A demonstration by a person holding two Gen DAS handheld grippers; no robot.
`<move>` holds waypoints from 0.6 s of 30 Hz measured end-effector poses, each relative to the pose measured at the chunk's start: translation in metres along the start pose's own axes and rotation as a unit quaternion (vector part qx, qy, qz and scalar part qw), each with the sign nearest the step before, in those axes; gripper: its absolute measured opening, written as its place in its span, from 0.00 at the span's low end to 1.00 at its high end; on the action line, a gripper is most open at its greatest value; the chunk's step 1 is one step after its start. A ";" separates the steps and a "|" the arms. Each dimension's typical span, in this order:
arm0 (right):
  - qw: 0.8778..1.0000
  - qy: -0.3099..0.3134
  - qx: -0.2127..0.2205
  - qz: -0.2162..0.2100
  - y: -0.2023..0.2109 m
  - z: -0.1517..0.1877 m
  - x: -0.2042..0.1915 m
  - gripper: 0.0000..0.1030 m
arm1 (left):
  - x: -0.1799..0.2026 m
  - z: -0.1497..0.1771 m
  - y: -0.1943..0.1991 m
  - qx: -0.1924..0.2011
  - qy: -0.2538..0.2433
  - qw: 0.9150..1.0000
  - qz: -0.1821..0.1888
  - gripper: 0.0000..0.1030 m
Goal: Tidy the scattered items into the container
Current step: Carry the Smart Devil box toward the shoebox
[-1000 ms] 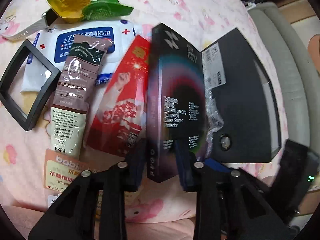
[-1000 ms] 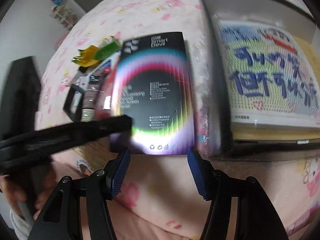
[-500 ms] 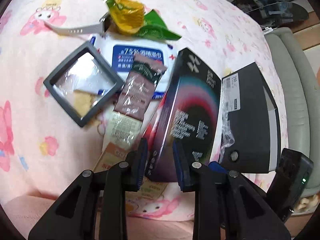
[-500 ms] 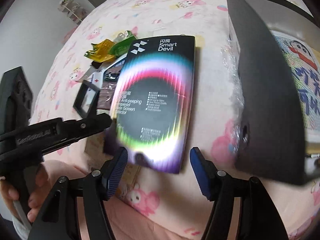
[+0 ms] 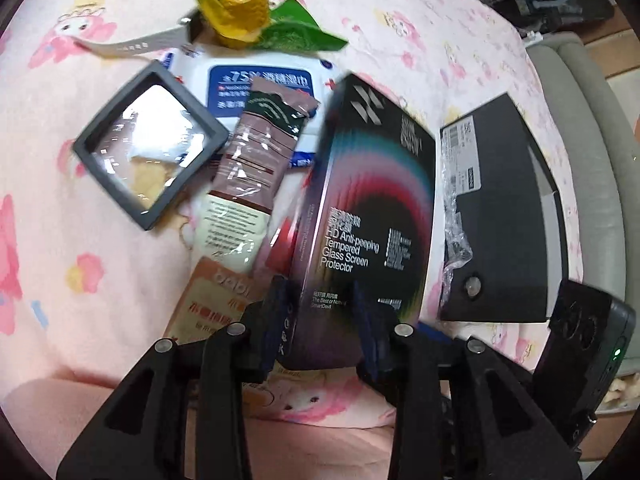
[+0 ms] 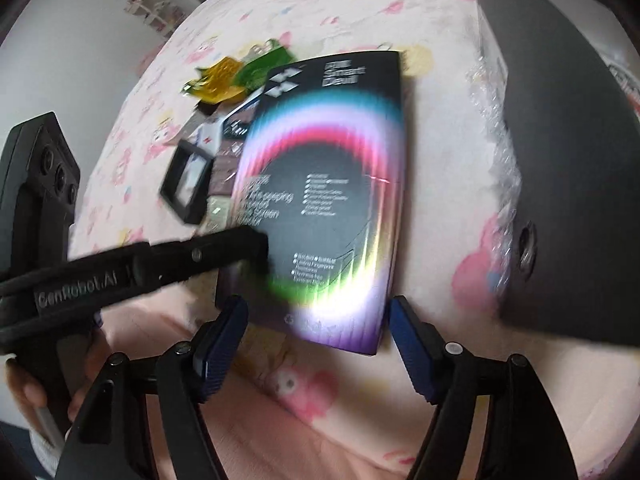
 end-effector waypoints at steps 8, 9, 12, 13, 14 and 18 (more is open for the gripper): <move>0.999 0.002 0.022 0.023 -0.009 -0.010 0.005 0.67 | 0.000 0.002 -0.008 -0.010 0.004 1.000 -0.002 0.32; 1.000 -0.003 0.019 0.022 -0.013 -0.011 0.007 0.66 | 0.002 0.004 -0.008 -0.014 -0.004 1.000 -0.005 0.33; 0.999 -0.002 0.014 0.031 -0.011 -0.008 0.009 0.60 | 0.007 0.013 -0.004 -0.027 -0.028 0.999 -0.008 0.35; 0.999 0.002 0.013 0.033 -0.007 -0.006 0.008 0.59 | 0.009 0.017 -0.003 -0.031 -0.031 0.999 -0.006 0.35; 0.999 0.007 0.012 0.034 -0.002 -0.003 0.007 0.58 | 0.011 0.019 -0.003 -0.035 -0.033 0.999 -0.003 0.36; 0.999 0.011 0.008 0.029 0.009 0.012 0.015 0.58 | 0.013 0.021 0.000 -0.026 -0.024 0.999 0.021 0.37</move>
Point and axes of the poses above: each gripper's, at about its wrist camera, not at the fingertips, and y roughly against the way its jaws point, x to its right, z to its underside, the point moved 4 cm from there along -y, roughly the way its jaws point, and after that the axes turned 11 degrees about x, right-handed, at the moved point
